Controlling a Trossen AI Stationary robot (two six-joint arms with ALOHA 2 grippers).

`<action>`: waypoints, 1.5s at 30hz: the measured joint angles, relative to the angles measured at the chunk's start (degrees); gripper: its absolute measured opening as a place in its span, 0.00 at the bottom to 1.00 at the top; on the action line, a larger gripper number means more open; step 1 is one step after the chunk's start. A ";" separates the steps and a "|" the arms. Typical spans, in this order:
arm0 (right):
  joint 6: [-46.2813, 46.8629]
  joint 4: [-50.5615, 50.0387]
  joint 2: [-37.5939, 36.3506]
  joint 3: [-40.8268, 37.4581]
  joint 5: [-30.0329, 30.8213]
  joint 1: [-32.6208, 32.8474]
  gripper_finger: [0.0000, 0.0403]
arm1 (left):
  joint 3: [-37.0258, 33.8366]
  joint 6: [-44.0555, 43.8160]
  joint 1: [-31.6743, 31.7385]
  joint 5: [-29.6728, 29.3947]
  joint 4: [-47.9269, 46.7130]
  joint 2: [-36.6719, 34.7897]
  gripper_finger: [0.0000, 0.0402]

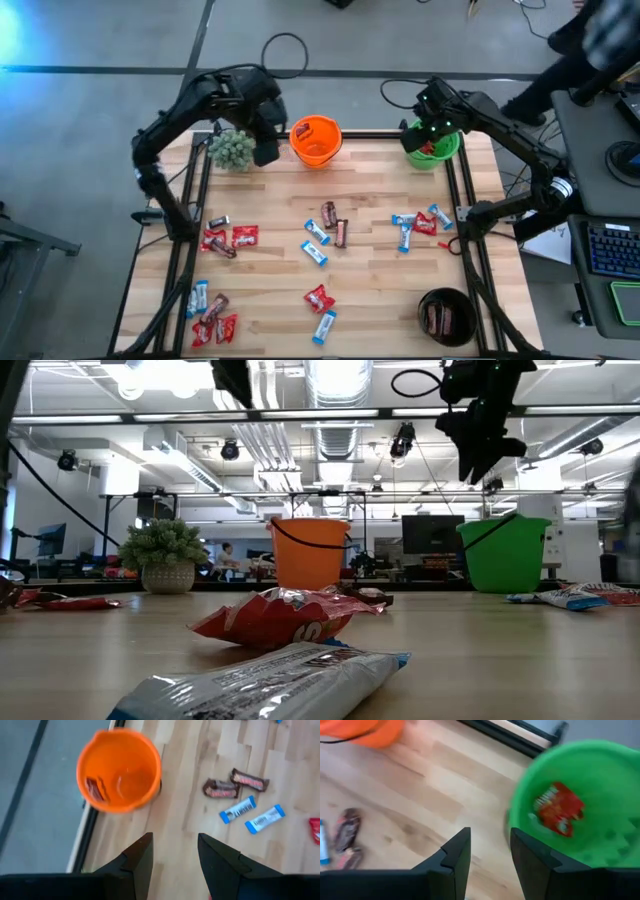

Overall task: Organize candy in baskets
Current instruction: Put the brown chocolate bar into the black bucket

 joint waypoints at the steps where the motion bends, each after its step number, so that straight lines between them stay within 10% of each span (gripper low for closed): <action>1: -0.35 0.56 -0.03 0.00 -0.50 0.41 0.32 | -2.11 -0.79 -0.02 0.00 -0.02 -1.73 0.34; 18: -1.45 6.72 -0.47 0.02 -2.22 5.00 0.35 | -35.60 -19.46 -3.87 0.17 -0.06 -23.80 0.34; 45: 8.45 11.17 -4.08 0.04 -30.78 5.95 0.35 | -61.01 -21.65 -23.22 5.79 -0.02 -32.64 0.34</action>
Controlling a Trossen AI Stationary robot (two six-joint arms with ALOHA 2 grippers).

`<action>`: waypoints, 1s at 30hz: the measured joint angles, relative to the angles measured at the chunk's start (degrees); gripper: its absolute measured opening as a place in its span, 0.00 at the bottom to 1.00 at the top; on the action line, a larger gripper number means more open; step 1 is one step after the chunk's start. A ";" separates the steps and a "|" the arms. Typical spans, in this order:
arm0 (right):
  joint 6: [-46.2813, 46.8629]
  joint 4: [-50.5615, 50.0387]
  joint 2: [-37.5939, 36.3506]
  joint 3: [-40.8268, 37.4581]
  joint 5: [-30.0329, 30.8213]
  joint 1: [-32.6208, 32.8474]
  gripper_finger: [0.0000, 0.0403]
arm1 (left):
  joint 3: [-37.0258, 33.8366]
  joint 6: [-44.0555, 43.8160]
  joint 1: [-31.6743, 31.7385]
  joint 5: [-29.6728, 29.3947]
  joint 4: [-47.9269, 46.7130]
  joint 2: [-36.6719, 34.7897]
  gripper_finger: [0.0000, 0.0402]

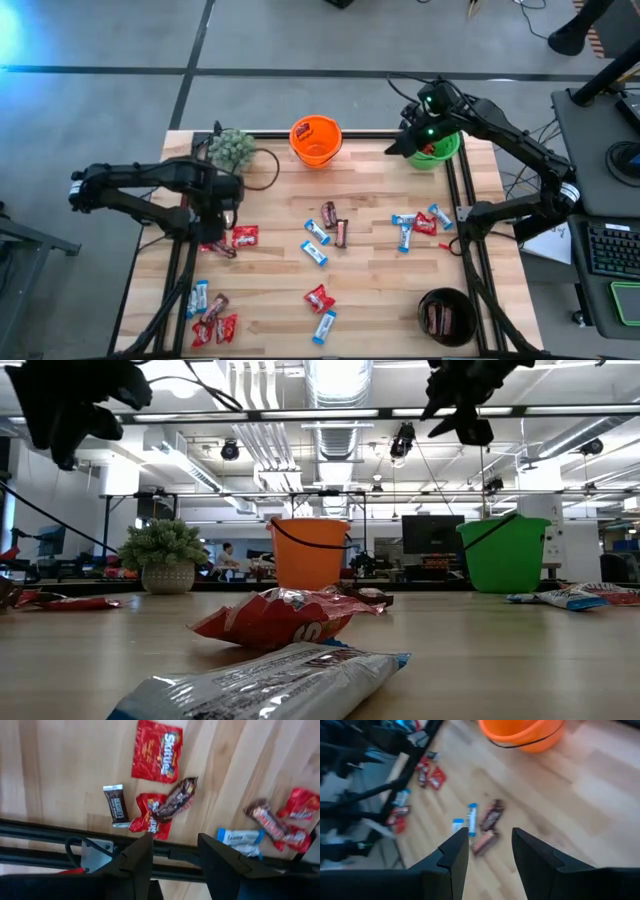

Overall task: Organize candy in baskets
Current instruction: Put the brown chocolate bar into the black bucket

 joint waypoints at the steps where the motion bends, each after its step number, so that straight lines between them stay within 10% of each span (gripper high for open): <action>1: 1.22 0.34 -0.02 0.00 -0.77 0.09 0.35 | -0.40 0.48 -0.36 0.00 -0.02 -0.02 0.34; 18: 16.50 7.64 -2.10 0.00 -3.54 8.02 0.35 | -7.74 13.16 -2.01 3.03 5.46 -0.13 0.34; 30: 23.78 15.36 -8.64 0.00 8.86 15.39 0.35 | -12.32 13.18 -2.01 3.89 6.84 0.00 0.34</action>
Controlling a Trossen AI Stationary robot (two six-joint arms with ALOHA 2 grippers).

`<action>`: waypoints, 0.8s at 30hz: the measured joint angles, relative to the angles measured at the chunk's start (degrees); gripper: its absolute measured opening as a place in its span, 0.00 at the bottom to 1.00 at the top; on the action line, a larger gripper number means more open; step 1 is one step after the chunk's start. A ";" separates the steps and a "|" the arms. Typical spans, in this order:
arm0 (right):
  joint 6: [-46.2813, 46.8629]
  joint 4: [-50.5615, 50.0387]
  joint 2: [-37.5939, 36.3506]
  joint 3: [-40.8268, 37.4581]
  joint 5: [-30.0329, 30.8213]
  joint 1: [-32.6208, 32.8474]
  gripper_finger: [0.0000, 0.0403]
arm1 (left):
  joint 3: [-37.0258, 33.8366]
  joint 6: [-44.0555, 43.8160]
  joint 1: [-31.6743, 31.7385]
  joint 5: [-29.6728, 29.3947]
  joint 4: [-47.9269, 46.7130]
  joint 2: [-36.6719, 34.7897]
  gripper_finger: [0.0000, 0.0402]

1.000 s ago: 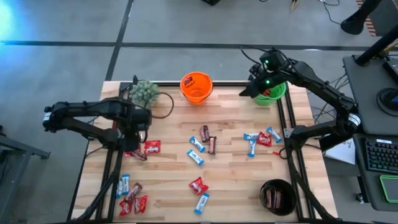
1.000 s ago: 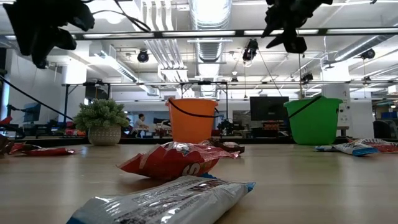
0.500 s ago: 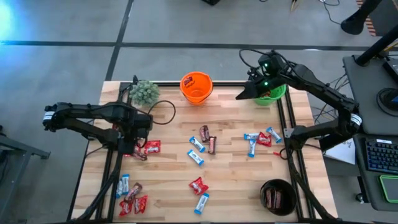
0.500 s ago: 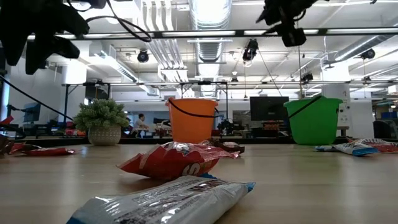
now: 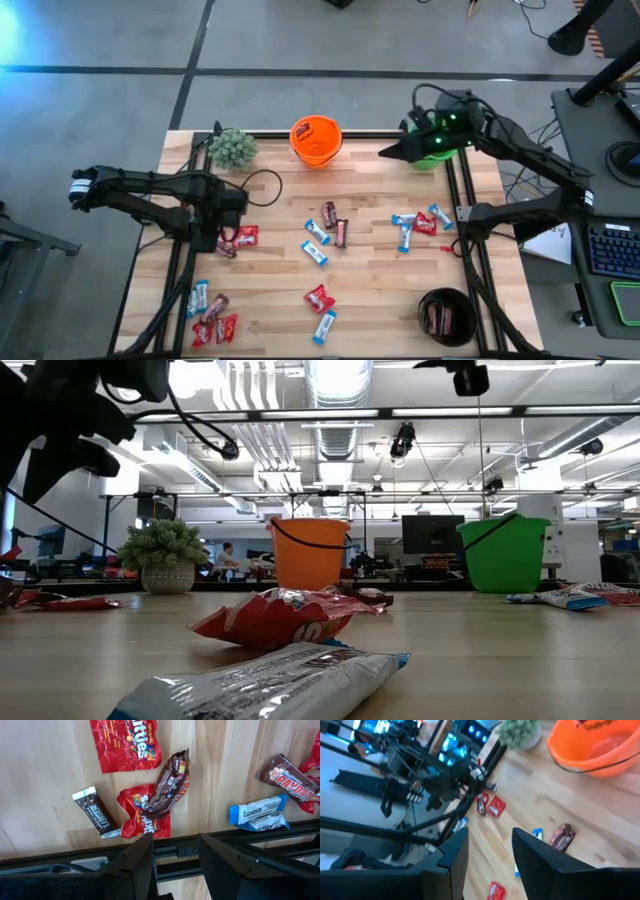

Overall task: Organize candy in baskets
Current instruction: Put the brown chocolate bar into the black bucket

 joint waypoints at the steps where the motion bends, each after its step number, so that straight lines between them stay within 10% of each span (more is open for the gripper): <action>1: 0.15 -0.01 -0.50 0.00 0.76 0.18 0.35 | -0.02 0.00 0.00 0.00 0.06 0.02 0.34; 24: -1.83 -0.54 -3.23 0.00 2.56 0.37 0.35 | -1.05 -0.33 -0.35 -0.14 0.15 7.25 0.34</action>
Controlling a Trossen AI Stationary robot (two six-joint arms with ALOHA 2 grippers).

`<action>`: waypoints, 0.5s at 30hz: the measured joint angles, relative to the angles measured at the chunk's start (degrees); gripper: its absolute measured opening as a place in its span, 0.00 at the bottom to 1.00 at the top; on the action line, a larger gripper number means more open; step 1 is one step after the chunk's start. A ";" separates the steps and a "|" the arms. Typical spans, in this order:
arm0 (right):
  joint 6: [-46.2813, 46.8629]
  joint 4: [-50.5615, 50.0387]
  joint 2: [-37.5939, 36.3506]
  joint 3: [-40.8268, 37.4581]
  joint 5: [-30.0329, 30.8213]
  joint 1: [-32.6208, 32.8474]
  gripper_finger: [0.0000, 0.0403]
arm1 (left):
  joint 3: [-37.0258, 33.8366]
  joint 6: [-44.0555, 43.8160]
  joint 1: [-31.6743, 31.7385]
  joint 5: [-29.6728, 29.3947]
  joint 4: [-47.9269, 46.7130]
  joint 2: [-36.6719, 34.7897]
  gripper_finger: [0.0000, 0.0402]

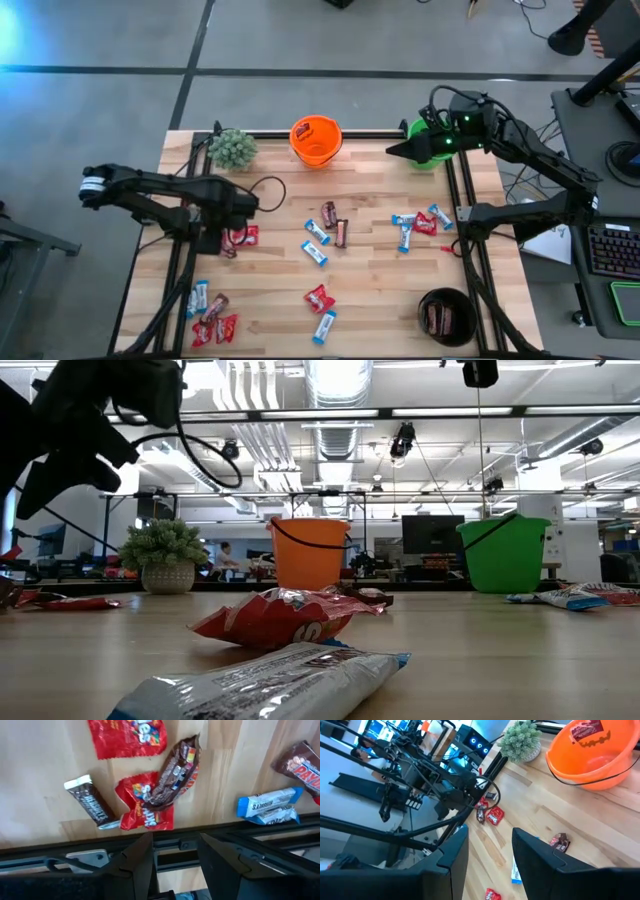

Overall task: Organize candy in baskets
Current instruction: Put the brown chocolate bar into the black bucket

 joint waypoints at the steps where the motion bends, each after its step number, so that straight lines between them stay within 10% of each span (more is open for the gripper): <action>1: -0.01 -0.02 0.00 0.00 -0.01 0.00 0.35 | -0.05 0.17 0.00 0.73 0.25 0.44 0.34; 15: -0.29 -0.01 0.00 0.00 0.02 0.00 0.35 | 0.17 -0.43 -0.11 15.81 2.10 3.58 0.34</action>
